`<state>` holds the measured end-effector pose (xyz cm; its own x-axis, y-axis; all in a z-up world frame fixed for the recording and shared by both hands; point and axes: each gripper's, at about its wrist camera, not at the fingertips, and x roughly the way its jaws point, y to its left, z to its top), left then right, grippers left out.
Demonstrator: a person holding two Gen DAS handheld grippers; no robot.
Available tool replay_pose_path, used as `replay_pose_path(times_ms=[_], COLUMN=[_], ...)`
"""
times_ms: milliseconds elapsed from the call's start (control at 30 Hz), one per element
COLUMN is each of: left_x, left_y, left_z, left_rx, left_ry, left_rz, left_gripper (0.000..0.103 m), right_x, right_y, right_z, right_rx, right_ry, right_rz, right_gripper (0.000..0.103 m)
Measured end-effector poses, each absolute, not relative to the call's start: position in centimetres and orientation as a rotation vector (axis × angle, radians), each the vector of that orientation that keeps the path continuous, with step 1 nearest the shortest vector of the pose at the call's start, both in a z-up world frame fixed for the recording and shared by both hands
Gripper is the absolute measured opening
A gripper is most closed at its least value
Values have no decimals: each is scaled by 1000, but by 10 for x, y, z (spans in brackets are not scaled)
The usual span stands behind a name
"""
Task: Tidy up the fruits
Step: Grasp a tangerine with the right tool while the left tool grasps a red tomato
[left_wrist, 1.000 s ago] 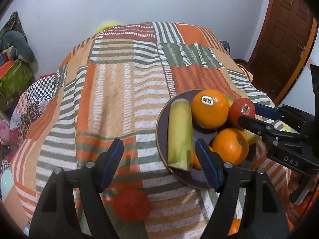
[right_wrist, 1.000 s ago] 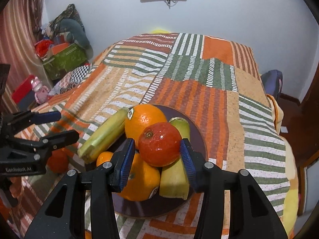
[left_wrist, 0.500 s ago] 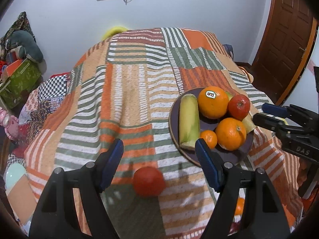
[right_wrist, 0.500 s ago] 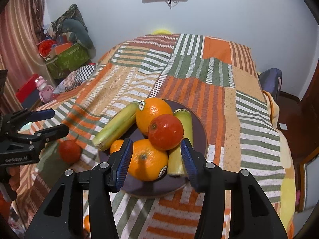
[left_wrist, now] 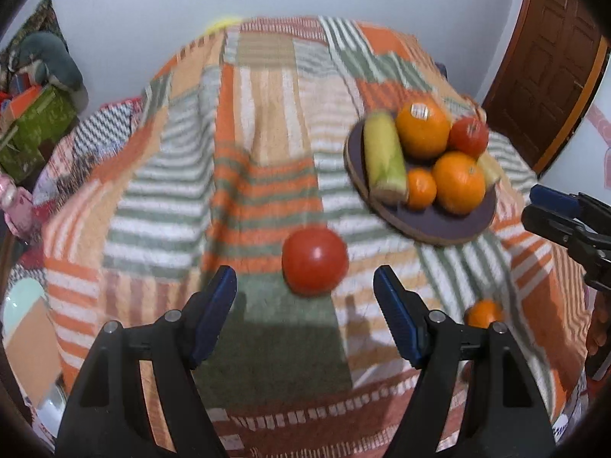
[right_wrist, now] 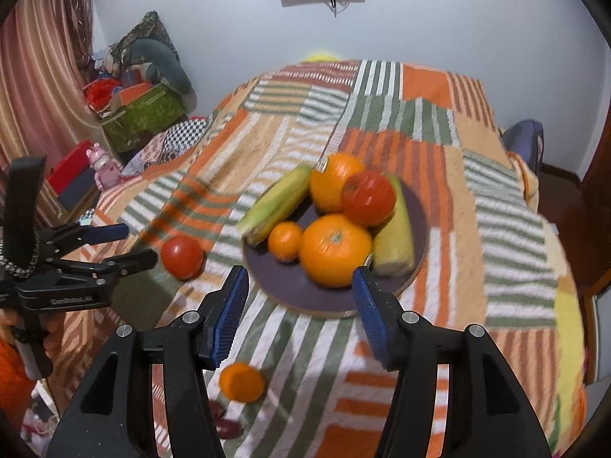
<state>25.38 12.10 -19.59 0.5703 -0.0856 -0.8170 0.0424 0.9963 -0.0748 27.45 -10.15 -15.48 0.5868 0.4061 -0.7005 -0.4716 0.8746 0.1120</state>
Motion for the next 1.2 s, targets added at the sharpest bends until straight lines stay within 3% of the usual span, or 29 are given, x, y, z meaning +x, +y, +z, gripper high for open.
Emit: replay_pose_path(times_ms=[267, 400, 633, 733, 833, 1200], left_x=[258, 269, 283, 290, 290, 267], left_y=[119, 121, 119, 118, 117, 99], left_z=[-222, -228, -231, -234, -233, -213], left_rx=[-38, -66, -77, -83, -92, -28], left_ry=[968, 985, 987, 999, 997, 961], left_rz=[-94, -113, -110, -121, -133, -159], left_gripper=[74, 67, 65, 51, 48, 47], right_x=[254, 246, 238, 236, 235, 234], right_y=[-88, -86, -81, -80, -80, -94], right_z=[-188, -198, -213, -213, -213, -201], right_rx=[-99, -72, -66, -88, -82, -56], right_ry=[882, 917, 973, 971, 979, 937], right_rz=[516, 514, 518, 512, 542, 539], right_gripper=[53, 53, 53, 43, 33, 32])
